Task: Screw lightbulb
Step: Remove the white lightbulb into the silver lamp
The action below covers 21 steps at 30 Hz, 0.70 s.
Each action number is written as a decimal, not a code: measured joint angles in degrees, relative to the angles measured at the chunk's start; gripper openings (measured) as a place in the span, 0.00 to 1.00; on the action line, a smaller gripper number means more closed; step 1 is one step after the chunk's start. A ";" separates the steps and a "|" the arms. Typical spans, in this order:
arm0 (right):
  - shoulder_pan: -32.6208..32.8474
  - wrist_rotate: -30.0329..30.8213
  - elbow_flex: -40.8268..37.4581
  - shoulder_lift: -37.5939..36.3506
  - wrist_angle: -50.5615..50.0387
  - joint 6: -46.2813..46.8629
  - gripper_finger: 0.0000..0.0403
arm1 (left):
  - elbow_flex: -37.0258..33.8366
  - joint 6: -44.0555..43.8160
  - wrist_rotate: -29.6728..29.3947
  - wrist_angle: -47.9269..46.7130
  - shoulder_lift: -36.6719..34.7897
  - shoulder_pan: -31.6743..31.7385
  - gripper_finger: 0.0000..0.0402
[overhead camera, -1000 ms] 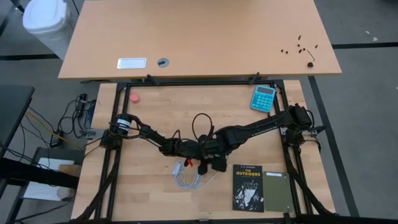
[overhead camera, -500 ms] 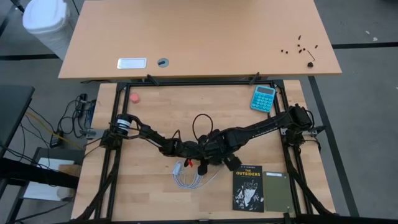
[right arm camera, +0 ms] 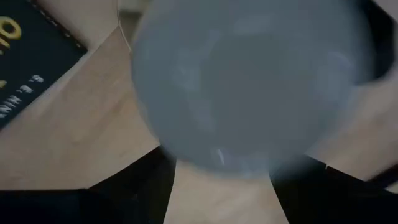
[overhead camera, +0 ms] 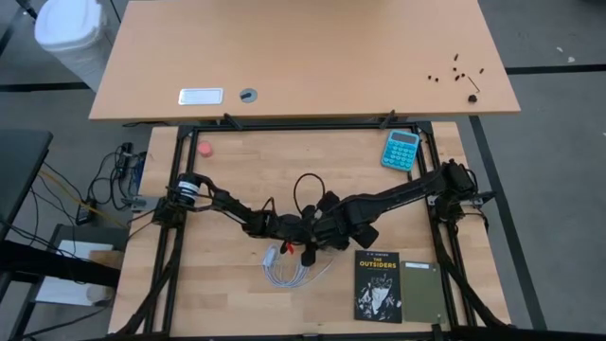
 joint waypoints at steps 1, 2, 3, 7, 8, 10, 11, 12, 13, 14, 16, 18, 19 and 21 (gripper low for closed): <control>0.00 0.00 1.25 0.00 -0.95 1.66 0.63 | 0.00 0.01 0.00 0.00 0.00 0.00 0.44; 0.00 -0.07 2.40 0.00 -1.58 3.64 0.63 | 0.00 0.01 0.00 0.00 0.00 0.00 0.44; 0.00 -0.39 3.49 0.00 -2.32 5.37 0.63 | 0.00 0.01 0.00 0.00 0.00 0.00 0.44; 0.26 -1.52 8.54 -0.02 -5.78 11.51 0.64 | 0.00 0.01 -0.02 0.00 0.00 0.00 0.44; 0.47 -1.59 9.68 -0.02 -6.96 13.28 0.64 | 0.00 0.01 0.00 0.00 0.00 0.00 0.44; 1.00 -1.71 11.74 -0.02 -9.24 17.45 0.64 | 0.00 0.01 0.00 0.00 0.00 0.00 0.44; 1.32 -1.87 12.72 -0.02 -10.21 20.15 0.64 | 0.00 0.01 -0.02 -0.02 0.00 0.00 0.44; 1.69 -2.29 13.60 -0.02 -11.52 23.12 0.64 | 0.00 0.01 -0.01 0.00 0.00 0.00 0.44; 2.10 -3.33 14.32 -0.02 -13.20 26.27 0.64 | 0.00 0.01 0.00 -0.01 0.00 0.00 0.44; 2.56 -4.66 14.70 -0.05 -14.11 29.53 0.64 | 0.00 -0.01 0.03 -0.02 0.00 0.00 0.44; 3.81 -7.99 14.77 -0.36 -13.71 36.70 0.63 | 0.00 -0.05 0.20 0.00 0.00 0.00 0.44; 5.40 -10.34 14.69 -0.66 -13.95 46.12 0.63 | 0.00 -0.05 0.24 -0.02 0.00 0.00 0.44; 6.23 -10.36 14.69 -0.79 -13.93 51.68 0.63 | 0.00 -0.05 0.24 -0.02 0.00 0.00 0.44; 7.61 -9.36 14.69 -0.81 -13.93 62.74 0.63 | 0.00 -0.08 0.26 -0.02 0.00 0.00 0.44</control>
